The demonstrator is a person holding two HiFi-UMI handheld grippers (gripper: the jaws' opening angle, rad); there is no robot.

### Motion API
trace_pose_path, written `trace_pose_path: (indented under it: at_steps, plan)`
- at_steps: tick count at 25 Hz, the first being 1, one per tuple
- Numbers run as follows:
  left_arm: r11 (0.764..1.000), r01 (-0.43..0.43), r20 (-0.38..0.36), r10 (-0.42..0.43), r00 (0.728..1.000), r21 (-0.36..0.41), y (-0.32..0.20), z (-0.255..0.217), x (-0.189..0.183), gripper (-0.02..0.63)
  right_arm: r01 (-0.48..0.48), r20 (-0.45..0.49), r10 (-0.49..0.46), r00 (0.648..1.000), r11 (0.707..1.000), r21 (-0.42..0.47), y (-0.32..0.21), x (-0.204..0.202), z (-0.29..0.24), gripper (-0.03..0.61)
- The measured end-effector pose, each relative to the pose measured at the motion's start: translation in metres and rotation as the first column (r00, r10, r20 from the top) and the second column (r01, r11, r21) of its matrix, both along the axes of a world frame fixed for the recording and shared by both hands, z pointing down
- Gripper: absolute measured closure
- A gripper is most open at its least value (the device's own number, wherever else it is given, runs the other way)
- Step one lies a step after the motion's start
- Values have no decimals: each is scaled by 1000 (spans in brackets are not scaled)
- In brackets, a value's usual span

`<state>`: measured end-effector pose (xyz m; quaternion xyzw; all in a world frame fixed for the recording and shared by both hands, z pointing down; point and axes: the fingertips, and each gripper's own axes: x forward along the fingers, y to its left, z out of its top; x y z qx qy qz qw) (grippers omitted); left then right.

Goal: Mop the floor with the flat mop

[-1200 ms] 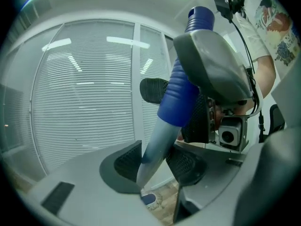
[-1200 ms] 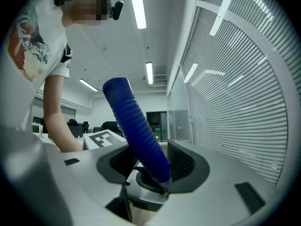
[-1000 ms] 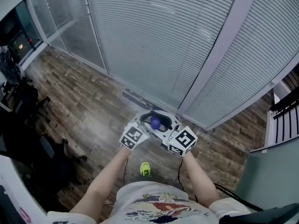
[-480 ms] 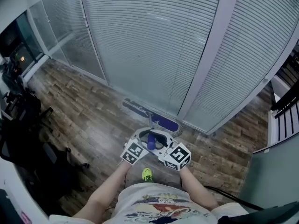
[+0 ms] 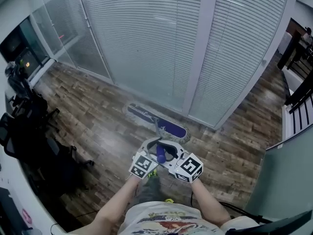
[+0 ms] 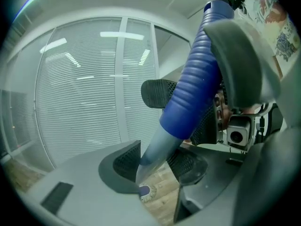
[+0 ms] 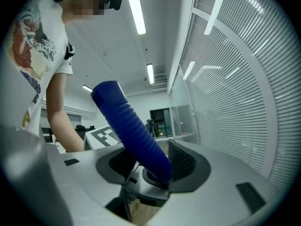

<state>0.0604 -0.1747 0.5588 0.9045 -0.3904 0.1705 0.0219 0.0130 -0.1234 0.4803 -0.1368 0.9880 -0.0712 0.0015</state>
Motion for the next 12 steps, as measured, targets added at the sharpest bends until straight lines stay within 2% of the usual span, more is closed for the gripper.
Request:
trace_pose_path:
  at_steps: [3, 7, 12]
  plan:
    - [1000, 8, 8, -8, 1000, -6, 49, 5, 27, 469, 23, -20, -23, 1000, 1000, 3, 51, 26, 6, 383]
    - [999, -4, 21, 5, 1000, -38, 118, 11, 45, 463, 77, -91, -76, 993, 997, 4, 121, 42, 14, 382]
    - [997, -13, 1, 13, 1000, -71, 174, -10, 65, 460, 70, -58, -71, 996, 997, -26, 174, 61, -9, 379]
